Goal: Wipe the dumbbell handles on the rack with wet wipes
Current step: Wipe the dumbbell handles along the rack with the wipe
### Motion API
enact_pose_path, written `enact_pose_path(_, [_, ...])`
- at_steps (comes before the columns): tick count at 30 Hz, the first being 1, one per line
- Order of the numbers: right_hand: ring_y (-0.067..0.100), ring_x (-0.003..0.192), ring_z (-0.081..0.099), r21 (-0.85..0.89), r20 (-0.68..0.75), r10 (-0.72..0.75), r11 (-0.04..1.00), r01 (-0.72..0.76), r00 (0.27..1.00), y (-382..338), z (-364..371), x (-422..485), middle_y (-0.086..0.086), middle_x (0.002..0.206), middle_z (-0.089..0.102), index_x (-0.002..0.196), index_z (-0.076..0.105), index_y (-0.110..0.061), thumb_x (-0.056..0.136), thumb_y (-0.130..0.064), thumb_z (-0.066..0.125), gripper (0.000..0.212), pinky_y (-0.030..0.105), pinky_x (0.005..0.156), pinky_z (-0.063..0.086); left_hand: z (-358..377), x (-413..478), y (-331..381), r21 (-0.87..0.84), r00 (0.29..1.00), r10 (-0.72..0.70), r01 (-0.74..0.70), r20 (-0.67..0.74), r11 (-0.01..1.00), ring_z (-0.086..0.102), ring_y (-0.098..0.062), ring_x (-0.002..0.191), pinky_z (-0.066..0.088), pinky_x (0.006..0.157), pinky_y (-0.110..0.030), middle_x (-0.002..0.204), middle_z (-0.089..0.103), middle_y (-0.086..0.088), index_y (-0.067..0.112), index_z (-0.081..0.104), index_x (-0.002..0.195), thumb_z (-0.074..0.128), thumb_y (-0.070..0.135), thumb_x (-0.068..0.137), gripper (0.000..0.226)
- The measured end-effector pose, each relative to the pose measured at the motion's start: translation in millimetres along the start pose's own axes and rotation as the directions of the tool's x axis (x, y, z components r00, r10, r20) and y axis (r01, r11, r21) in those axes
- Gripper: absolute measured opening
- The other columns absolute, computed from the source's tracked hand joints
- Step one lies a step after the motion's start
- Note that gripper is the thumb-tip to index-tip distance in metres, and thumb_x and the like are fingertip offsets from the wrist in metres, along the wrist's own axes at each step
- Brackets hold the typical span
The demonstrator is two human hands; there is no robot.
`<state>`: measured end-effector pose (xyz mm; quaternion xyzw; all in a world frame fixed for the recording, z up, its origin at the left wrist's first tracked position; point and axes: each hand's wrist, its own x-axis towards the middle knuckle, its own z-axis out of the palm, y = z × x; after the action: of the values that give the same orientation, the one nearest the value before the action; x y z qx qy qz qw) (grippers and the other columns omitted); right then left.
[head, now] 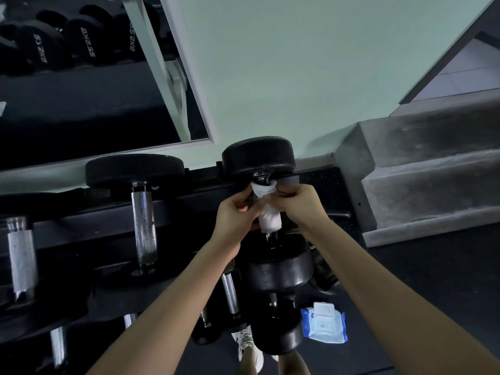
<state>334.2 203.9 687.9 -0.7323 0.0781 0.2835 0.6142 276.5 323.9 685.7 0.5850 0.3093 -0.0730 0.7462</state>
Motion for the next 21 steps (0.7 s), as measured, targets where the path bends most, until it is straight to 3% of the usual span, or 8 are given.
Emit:
enact_pose_path(5, [0.020,0.085,0.072,-0.066,0.071,0.022,0.998,-0.017,0.997,12,-6,-14,0.010,0.087,0.075,0.091,0.074,-0.007,0.082,-0.015,0.072,0.012,0.030,0.081,0.057,-2,-11,-4,0.103,0.999,-0.010,0.005,0.046,0.995,0.070,-0.002,0.073,0.053,0.056,-0.018,0.080,0.071,0.009,0.013,0.060,0.120,0.069,0.014,0.082,0.039])
enact_pose_path(8, [0.031,0.081,0.071,-0.123,0.078,0.070,0.991,-0.060,0.994,16,-10,-23,0.017,0.083,0.073,0.086,0.071,0.002,0.077,-0.019,0.076,0.023,0.039,0.079,0.058,-5,-16,-9,0.220,0.998,-0.011,-0.001,0.054,0.975,0.069,-0.001,0.072,0.055,0.062,-0.016,0.085,0.070,0.007,0.012,0.055,0.127,0.073,0.016,0.079,0.051])
enact_pose_path(11, [0.035,0.073,0.068,-0.275,0.055,0.038,0.961,-0.022,0.998,12,-11,-28,0.023,0.077,0.070,0.076,0.070,0.005,0.073,-0.024,0.079,0.030,0.043,0.072,0.055,-7,-18,-6,0.307,0.997,-0.039,0.017,0.065,0.952,0.071,-0.012,0.080,0.059,0.071,-0.027,0.092,0.072,-0.002,0.012,0.056,0.126,0.076,0.014,0.076,0.055])
enact_pose_path(13, [0.030,0.061,0.058,-0.364,0.022,0.013,0.931,-0.004,1.000,6,-14,-32,0.024,0.069,0.066,0.069,0.068,0.006,0.072,-0.021,0.079,0.030,0.040,0.062,0.049,-10,-19,0,0.333,0.998,-0.054,0.037,0.042,0.942,0.071,-0.016,0.079,0.060,0.069,-0.029,0.089,0.072,-0.006,0.008,0.057,0.125,0.076,0.005,0.075,0.054])
enact_pose_path(16, [0.021,0.057,0.034,-0.337,-0.005,-0.029,0.941,0.025,1.000,-5,-26,-39,0.013,0.058,0.041,0.066,0.053,0.017,0.075,-0.008,0.073,0.034,0.035,0.057,0.030,-19,-27,14,0.283,0.998,-0.056,0.059,-0.019,0.957,0.068,-0.016,0.073,0.059,0.065,-0.025,0.083,0.069,-0.010,0.003,0.057,0.123,0.072,-0.003,0.076,0.050])
enact_pose_path(19, [0.010,0.061,0.048,-0.294,-0.035,-0.031,0.956,0.019,0.999,-27,-35,-54,0.003,0.068,0.054,0.085,0.067,0.006,0.080,-0.004,0.071,0.012,0.020,0.057,0.039,-31,-42,31,0.265,0.999,-0.039,0.046,-0.034,0.963,0.069,-0.018,0.080,0.059,0.074,-0.029,0.089,0.071,-0.009,0.012,0.059,0.120,0.071,0.004,0.077,0.046])
enact_pose_path(21, [-0.001,0.072,0.057,-0.298,0.006,-0.045,0.954,0.045,0.999,-43,-34,-64,-0.009,0.080,0.063,0.107,0.068,-0.006,0.082,-0.004,0.069,0.025,0.008,0.064,0.044,-37,-54,44,0.257,0.999,-0.005,0.015,-0.043,0.966,0.069,-0.018,0.084,0.058,0.075,-0.031,0.090,0.072,-0.005,0.014,0.061,0.115,0.073,0.010,0.078,0.039])
